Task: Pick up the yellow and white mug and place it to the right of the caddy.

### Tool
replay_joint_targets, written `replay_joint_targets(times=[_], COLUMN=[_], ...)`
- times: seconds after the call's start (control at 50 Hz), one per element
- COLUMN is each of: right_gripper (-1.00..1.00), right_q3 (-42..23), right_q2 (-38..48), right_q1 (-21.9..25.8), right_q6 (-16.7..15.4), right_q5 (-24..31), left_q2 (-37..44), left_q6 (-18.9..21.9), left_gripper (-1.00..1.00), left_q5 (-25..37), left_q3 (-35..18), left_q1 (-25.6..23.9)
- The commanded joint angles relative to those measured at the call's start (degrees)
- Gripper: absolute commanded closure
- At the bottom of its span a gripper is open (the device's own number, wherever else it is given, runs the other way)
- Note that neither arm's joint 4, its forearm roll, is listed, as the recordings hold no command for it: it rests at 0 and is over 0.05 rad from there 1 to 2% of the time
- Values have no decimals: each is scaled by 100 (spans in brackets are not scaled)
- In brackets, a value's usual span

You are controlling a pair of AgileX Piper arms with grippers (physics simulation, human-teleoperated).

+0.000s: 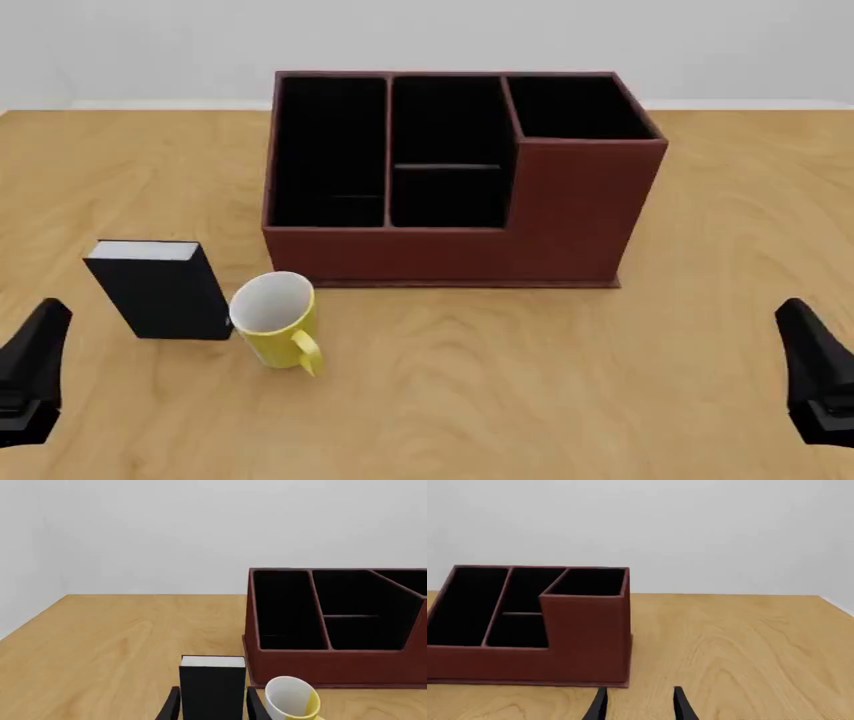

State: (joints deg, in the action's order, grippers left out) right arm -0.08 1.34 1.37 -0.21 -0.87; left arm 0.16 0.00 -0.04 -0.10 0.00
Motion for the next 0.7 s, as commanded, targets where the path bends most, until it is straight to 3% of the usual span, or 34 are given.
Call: replay_joint_targets(times=[0.02,0.18,0.22,0.32,0.36,0.38,0.42,0.7], right_gripper=[-100,-100,-100,-100,-100,-100,-100,-100], right_q3=[-30,-62,-136,-120,-199,-236,-228,-180], right_q2=[-109,-128,-19,756,572,399,147,600], right_q1=[-68,-81,132,490,651,1267,1371,1917], right_q6=[-11,-40,41,223,38,-235,-409,-535], right_q5=[144,132,293,-189,-22,161,299,46], left_q2=[25,25,25,25,25,25,25,25], left_q6=[0,0,0,0,0,0,0,0], left_gripper=[-100,-100,-100,-100,-100,-100,-100,-100], left_q5=[-6,-6,-6,-6,-6,-6,-6,-6], left_q3=[-15,-15,-15,-15,-15,-15,-15,-15], left_q1=[0,0,0,0,0,0,0,0])
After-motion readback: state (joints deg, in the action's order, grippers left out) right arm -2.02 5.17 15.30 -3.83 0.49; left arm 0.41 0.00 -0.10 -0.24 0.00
